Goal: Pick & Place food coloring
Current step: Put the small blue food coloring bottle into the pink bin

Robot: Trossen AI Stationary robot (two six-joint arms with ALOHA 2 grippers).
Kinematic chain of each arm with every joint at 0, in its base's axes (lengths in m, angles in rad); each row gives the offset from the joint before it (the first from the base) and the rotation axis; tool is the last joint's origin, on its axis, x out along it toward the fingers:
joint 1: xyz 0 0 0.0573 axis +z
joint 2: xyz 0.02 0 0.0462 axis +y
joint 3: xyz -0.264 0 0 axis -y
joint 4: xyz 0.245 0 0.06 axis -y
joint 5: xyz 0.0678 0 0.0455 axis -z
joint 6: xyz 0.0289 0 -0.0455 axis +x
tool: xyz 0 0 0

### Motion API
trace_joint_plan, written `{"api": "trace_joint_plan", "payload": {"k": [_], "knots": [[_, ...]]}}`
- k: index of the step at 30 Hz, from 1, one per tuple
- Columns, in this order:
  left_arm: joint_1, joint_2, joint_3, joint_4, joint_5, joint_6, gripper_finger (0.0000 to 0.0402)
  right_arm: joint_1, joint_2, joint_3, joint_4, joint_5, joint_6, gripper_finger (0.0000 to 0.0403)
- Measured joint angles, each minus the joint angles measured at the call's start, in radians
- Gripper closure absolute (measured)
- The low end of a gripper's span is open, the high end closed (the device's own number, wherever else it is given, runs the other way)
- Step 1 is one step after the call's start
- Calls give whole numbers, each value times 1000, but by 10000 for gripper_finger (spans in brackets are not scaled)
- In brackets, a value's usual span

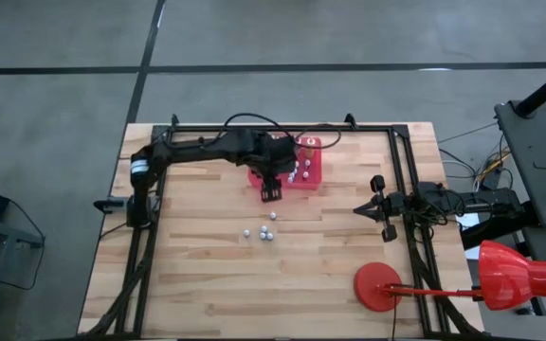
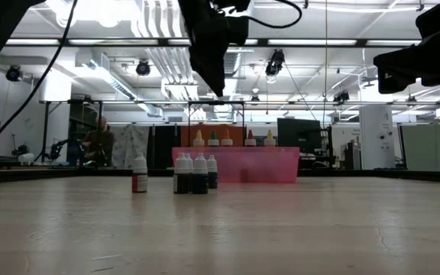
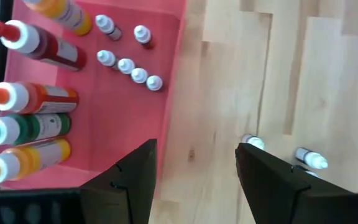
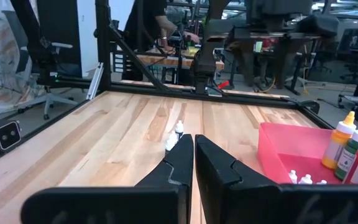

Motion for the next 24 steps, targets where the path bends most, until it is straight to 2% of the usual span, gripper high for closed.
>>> {"api": "trace_joint_plan", "payload": {"k": [12, 18, 24], "knots": [[-40, -55, -57, 27, -1, 15, 213, 0, 0, 0, 0, 0, 0, 394], [-51, -127, -147, 87, -1, 7, 213, 0, 0, 0, 0, 0, 0, 394], [-61, -214, -292, 193, -2, 6, 213, 0, 0, 0, 0, 0, 0, 394]]}}
